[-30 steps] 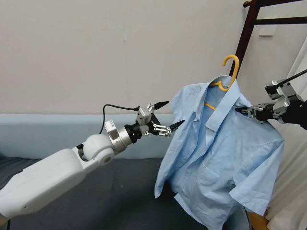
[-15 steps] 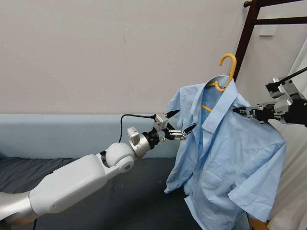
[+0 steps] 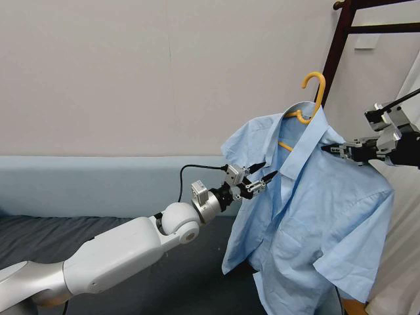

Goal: Pick up the clothes from the sofa and hang them on the clothes hanger.

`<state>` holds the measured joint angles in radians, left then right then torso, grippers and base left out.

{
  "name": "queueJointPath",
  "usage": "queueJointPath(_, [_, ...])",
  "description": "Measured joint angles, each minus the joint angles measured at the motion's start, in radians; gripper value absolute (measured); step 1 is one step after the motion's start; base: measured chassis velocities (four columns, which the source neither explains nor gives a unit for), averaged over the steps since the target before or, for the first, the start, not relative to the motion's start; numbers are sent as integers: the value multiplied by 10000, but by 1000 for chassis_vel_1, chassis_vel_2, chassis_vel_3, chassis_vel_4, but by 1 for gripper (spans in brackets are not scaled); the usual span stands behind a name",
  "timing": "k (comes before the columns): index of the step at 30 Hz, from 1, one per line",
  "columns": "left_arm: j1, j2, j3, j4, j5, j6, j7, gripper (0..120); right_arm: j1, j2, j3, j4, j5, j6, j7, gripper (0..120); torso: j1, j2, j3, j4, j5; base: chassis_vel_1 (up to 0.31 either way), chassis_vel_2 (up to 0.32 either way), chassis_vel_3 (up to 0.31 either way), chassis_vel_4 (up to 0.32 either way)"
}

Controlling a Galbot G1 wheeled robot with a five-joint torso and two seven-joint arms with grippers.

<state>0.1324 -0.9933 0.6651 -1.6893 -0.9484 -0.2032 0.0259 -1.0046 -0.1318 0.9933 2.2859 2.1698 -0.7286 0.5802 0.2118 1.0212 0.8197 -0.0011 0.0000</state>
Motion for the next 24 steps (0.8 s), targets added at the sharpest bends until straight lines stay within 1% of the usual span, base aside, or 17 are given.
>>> queueJointPath(2, [-14,-98,23,50,-12,14,-32,15,2,0,1,0,0,-6,-1,8,0,0,0,-2,-1,0,0,0,0])
queueJointPath(3, [-14,-98,23,50,-12,14,-32,15,2,0,1,0,0,-6,-1,8,0,0,0,-2,-1,0,0,0,0])
queueJointPath(5, [-22,-158,49,52,-23,18,-57,5,6,10,-2,-1,-2,-11,0,8,0,0,0,-1,-1,0,0,0,0])
queueJointPath(7, [-25,-191,56,52,-46,24,-101,0,8,36,-21,-1,-6,-12,11,8,0,0,0,-1,-2,0,0,0,0])
queueJointPath(11, [-63,-190,85,-18,-117,81,-213,0,9,89,-66,29,-65,-13,64,8,0,0,1,-2,-1,0,0,0,0])
queueJointPath(13, [-157,-56,78,-348,-291,163,-353,0,0,81,-138,-18,-487,5,168,8,0,0,0,0,-1,0,0,0,0])
queueJointPath(15, [-188,-25,63,-446,-336,199,-436,0,-8,74,-163,-58,-649,14,172,8,0,0,1,0,-2,0,0,0,0])
queueJointPath(16, [-280,30,3,-661,-433,265,-682,0,-29,64,-195,-192,-910,6,165,8,0,0,0,0,-2,0,0,0,0])
queueJointPath(17, [-324,52,-26,-764,-501,311,-800,0,-40,61,-196,-245,-977,0,165,8,0,0,1,0,-1,0,0,0,0])
queueJointPath(19, [-555,167,-120,-1283,-1047,612,-1286,0,-113,42,-193,-388,-1099,33,262,8,0,0,1,-2,-1,0,0,0,0])
queueJointPath(20, [-555,167,-120,-1283,-1047,612,-1286,0,-113,42,-193,-388,-1099,33,262,8,0,0,1,-2,-1,0,0,0,0])
queueJointPath(22, [-735,308,-161,-1636,-1388,836,-1538,0,-150,13,-176,-544,-1137,78,335,8,0,0,0,-1,-1,0,0,0,0])
queueJointPath(24, [-811,395,-167,-1765,-1549,954,-1657,0,-166,1,-173,-655,-1147,90,378,8,0,0,0,-1,-1,0,0,0,0])
